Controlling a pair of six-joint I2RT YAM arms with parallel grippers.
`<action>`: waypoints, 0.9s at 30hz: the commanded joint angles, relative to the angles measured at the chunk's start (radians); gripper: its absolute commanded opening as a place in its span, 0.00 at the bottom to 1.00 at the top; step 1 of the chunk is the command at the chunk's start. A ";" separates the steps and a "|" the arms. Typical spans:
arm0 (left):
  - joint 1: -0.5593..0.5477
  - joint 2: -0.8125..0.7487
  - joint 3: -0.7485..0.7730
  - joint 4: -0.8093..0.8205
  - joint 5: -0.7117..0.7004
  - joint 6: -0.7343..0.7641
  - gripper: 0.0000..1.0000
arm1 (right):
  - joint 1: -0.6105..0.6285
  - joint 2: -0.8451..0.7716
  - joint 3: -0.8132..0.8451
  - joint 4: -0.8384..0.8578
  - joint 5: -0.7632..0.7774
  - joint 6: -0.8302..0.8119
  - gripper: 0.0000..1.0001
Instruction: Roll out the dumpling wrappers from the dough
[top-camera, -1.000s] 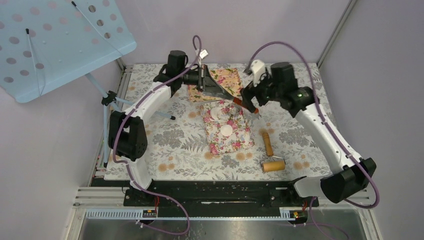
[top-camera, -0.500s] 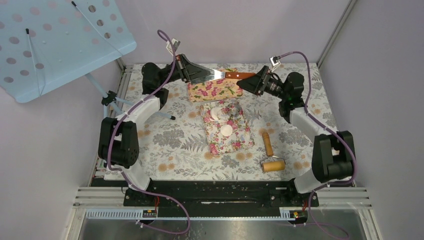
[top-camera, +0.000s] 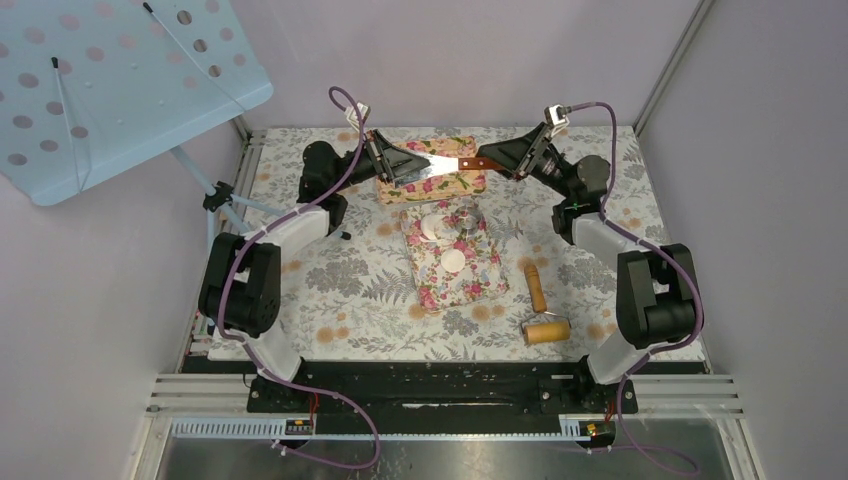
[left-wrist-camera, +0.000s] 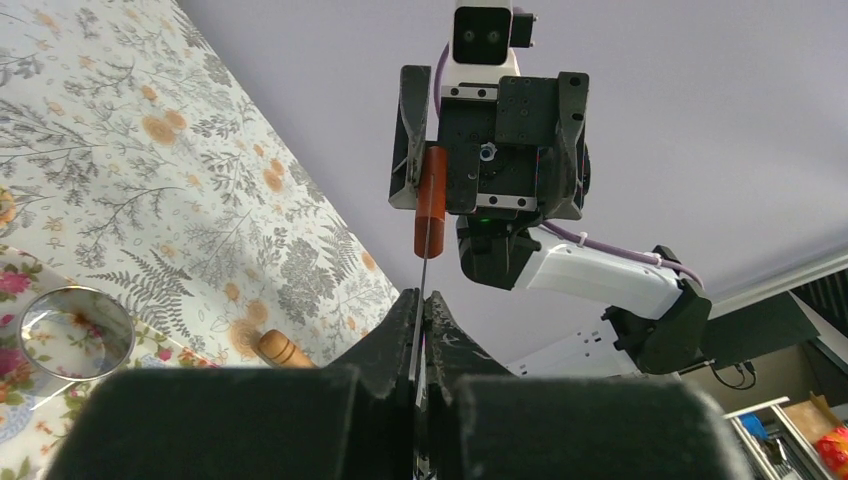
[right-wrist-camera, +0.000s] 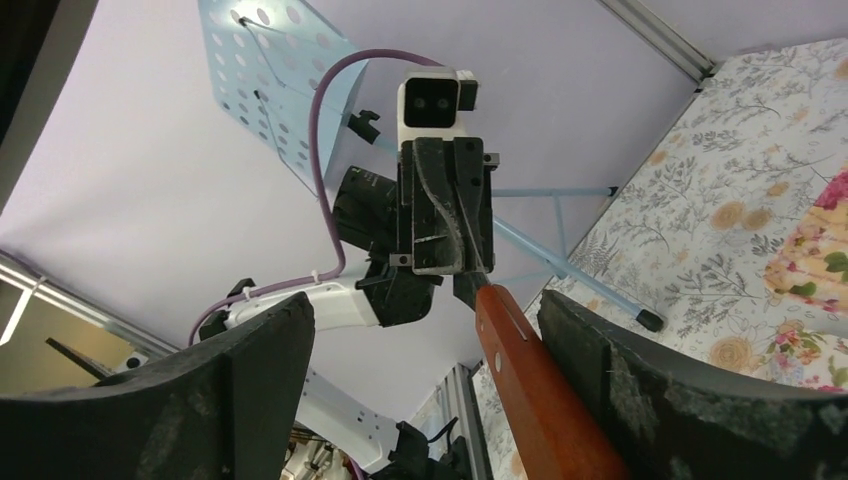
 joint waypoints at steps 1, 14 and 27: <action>-0.013 -0.038 -0.007 -0.058 -0.064 0.087 0.00 | 0.051 -0.014 0.012 0.021 -0.014 -0.038 0.87; -0.026 -0.070 -0.068 -0.108 -0.107 0.167 0.00 | 0.094 -0.056 -0.014 -0.094 0.030 -0.113 0.77; -0.075 -0.082 -0.084 -0.204 -0.130 0.234 0.00 | 0.094 -0.055 -0.025 -0.064 0.069 -0.103 0.67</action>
